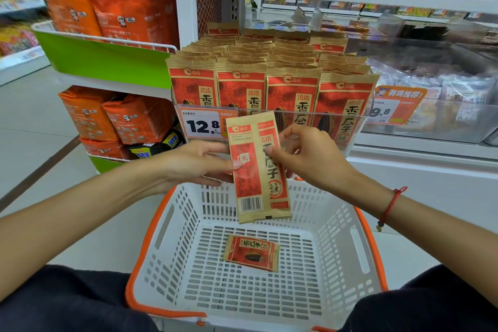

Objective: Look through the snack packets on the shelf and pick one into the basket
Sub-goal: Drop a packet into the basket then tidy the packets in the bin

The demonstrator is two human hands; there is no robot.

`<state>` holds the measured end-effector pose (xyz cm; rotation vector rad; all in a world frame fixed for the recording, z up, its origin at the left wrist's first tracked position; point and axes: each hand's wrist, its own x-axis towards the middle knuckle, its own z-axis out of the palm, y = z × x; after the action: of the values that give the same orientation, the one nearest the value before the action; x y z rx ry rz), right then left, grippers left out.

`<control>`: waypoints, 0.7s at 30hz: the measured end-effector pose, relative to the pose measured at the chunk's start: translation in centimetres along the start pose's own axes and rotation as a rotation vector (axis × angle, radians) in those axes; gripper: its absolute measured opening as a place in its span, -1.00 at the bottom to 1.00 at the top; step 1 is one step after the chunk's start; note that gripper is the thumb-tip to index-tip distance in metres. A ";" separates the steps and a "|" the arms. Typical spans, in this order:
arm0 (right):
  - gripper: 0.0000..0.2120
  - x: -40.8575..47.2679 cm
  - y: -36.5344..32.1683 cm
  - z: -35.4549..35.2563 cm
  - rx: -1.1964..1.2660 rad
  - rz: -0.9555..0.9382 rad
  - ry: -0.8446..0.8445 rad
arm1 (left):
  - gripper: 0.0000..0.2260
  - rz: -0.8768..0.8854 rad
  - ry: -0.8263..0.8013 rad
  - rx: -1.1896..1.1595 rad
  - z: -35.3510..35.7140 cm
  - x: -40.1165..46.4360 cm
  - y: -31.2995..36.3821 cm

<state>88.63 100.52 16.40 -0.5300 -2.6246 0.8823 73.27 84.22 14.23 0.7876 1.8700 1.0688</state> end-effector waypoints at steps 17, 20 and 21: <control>-0.31 -1.3 0.3 -1.5 0.225 -0.074 -0.309 | -0.69 -0.040 -0.078 -0.054 0.3 -1.9 1.5; -0.31 -1.7 0.3 -1.2 0.166 -0.086 -0.257 | -0.68 -0.034 -0.095 -0.067 0.4 -1.9 1.6; -0.31 -1.8 0.3 -1.0 0.134 -0.099 -0.239 | -0.68 -0.030 -0.091 -0.064 0.5 -1.9 1.6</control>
<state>90.70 100.46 16.69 -0.2714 -2.7474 1.1420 74.83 83.58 16.18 0.7569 1.7577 1.0518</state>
